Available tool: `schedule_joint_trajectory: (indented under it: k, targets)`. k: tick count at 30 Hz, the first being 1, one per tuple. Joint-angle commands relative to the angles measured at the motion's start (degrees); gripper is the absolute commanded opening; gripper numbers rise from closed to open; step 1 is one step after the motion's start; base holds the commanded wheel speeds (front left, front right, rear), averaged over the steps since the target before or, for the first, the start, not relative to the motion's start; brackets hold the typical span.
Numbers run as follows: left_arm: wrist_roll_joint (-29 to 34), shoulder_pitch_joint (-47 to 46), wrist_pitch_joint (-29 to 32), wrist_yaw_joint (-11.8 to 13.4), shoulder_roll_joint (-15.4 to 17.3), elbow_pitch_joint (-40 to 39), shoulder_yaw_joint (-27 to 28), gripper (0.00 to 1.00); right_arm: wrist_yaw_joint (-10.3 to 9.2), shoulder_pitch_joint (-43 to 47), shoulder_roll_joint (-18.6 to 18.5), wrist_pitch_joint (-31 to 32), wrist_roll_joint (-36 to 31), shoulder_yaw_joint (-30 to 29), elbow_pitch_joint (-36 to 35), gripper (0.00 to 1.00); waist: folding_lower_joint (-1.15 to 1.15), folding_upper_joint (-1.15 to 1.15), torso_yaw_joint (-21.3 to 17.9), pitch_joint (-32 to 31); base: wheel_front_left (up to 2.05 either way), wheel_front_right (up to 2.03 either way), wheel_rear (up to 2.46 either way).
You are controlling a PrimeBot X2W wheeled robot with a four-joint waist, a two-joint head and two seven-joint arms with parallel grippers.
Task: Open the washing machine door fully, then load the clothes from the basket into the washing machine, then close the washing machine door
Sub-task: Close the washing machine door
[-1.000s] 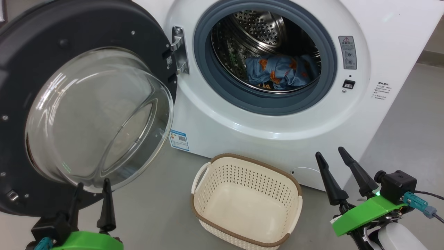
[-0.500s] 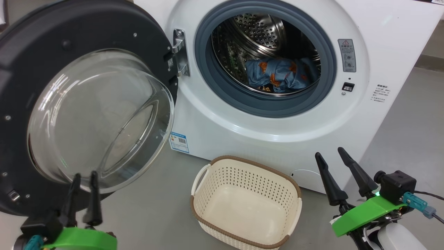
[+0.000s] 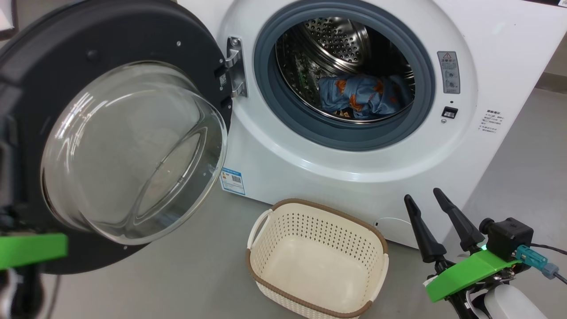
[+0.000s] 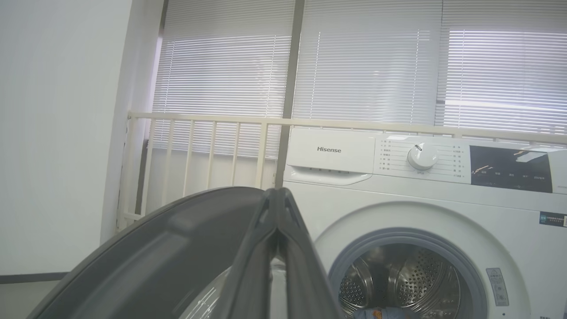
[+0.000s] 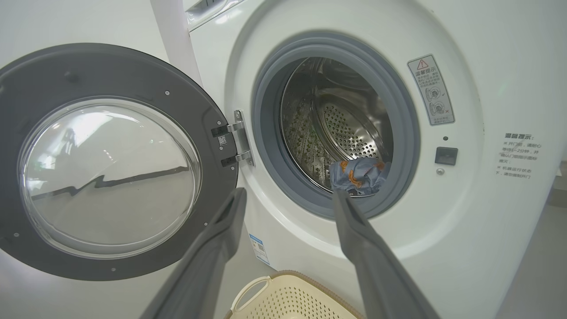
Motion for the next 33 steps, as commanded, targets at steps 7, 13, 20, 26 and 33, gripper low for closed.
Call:
schedule_joint_trajectory:
  k: [7,13,20,26,33]
  targets:
    - [-16.2,-10.9,4.0,-1.0,5.1,2.1,11.6,0.0,0.25,-0.5,-1.3,-0.3,1.2,1.5,-1.1,1.0,0.0,0.0,-1.0,0.5,0.0,0.0,0.0]
    - [-32.2,-17.9,7.2,-1.2,7.9,17.2,22.7,0.0,0.25,-1.0,-2.1,-0.3,1.1,2.4,-0.9,1.0,0.0,0.0,-2.7,1.4,0.0,0.0,0.0]
    - [-38.8,-21.3,9.6,-1.3,12.8,35.0,29.0,0.0,0.25,-1.6,-3.5,-0.3,1.3,3.5,-0.6,1.0,0.0,0.0,-4.3,2.4,0.0,0.0,0.0]
    - [-42.4,-22.8,10.1,-1.6,14.7,47.2,32.0,0.0,0.25,-2.6,-5.1,-0.3,1.5,4.7,-0.3,1.0,0.0,0.0,-6.1,3.4,0.0,0.0,0.0]
    - [-44.1,-22.0,14.0,-1.8,15.8,55.4,31.6,0.0,0.25,-2.7,-6.4,-0.3,2.3,5.8,0.3,1.0,0.0,0.0,-7.3,3.5,0.0,0.0,0.0]
